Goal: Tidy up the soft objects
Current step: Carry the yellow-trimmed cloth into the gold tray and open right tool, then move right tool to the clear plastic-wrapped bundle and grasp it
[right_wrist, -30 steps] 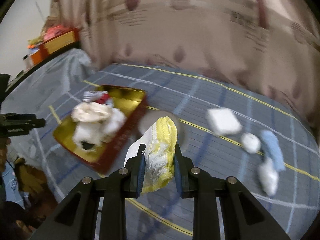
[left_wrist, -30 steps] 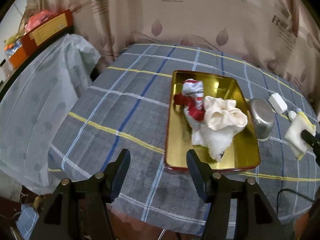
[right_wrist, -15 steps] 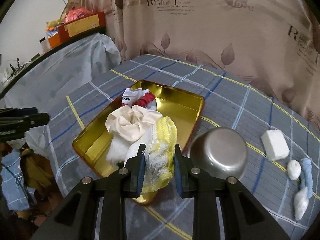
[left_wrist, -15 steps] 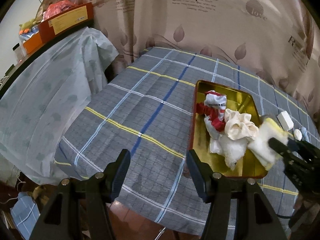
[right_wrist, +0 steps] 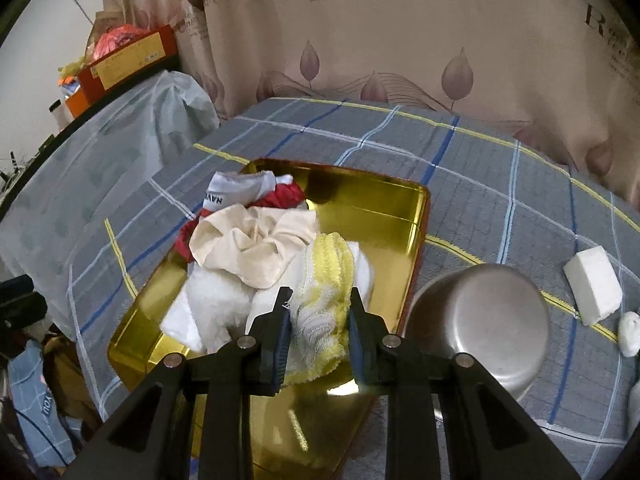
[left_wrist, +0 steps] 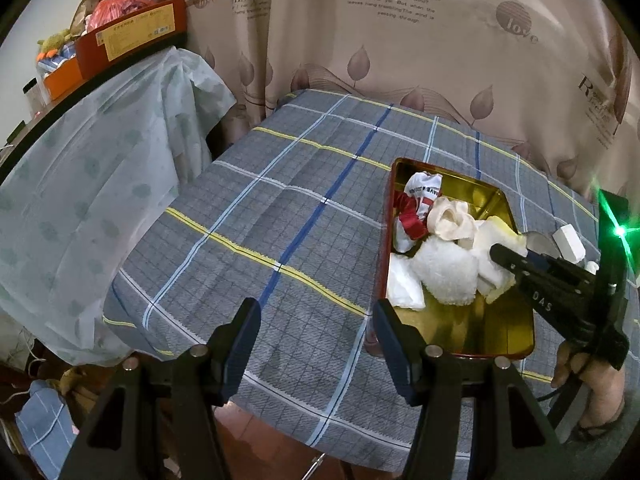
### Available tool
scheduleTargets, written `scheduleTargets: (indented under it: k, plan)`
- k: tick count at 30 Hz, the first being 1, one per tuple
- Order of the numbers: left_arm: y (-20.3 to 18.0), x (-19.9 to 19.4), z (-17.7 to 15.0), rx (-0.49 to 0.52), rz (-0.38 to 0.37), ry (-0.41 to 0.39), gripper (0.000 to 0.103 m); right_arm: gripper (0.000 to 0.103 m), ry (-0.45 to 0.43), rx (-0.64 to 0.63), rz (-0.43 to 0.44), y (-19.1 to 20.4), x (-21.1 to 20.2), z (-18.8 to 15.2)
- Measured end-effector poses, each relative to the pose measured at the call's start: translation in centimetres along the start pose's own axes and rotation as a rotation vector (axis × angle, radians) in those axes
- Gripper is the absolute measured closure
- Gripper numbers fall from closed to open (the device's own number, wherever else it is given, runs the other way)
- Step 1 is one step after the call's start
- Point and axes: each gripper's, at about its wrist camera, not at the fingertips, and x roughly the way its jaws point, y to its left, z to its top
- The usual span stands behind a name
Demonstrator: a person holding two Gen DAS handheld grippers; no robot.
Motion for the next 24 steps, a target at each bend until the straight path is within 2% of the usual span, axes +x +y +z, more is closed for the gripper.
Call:
scheduleTargets:
  k: [2, 6, 7, 18, 24]
  plan:
    - [0.0, 0.0, 0.0, 0.000, -0.001, 0.000, 0.043, 0.070, -0.012, 0.001, -0.010, -0.1, -0.4, -0.1]
    - [-0.2, 0.1, -0.1, 0.005, 0.001, 0.003, 0.043, 0.046, -0.030, 0.004, -0.012, -0.5, -1.2, -0.3]
    - [-0.3, 0.1, -0.1, 0.006, 0.001, 0.002, 0.043, 0.044, -0.036, 0.006, -0.006, -0.6, -1.5, -0.3]
    - [-0.9, -0.1, -0.3, 0.025, 0.006, -0.005, 0.043, 0.044, -0.071, 0.026, -0.016, -3.0, -6.1, -1.7]
    - [-1.8, 0.4, -0.6, 0.051, 0.019, 0.009, 0.043, 0.044, -0.057, 0.062, -0.114, -7.8, -9.3, -5.0]
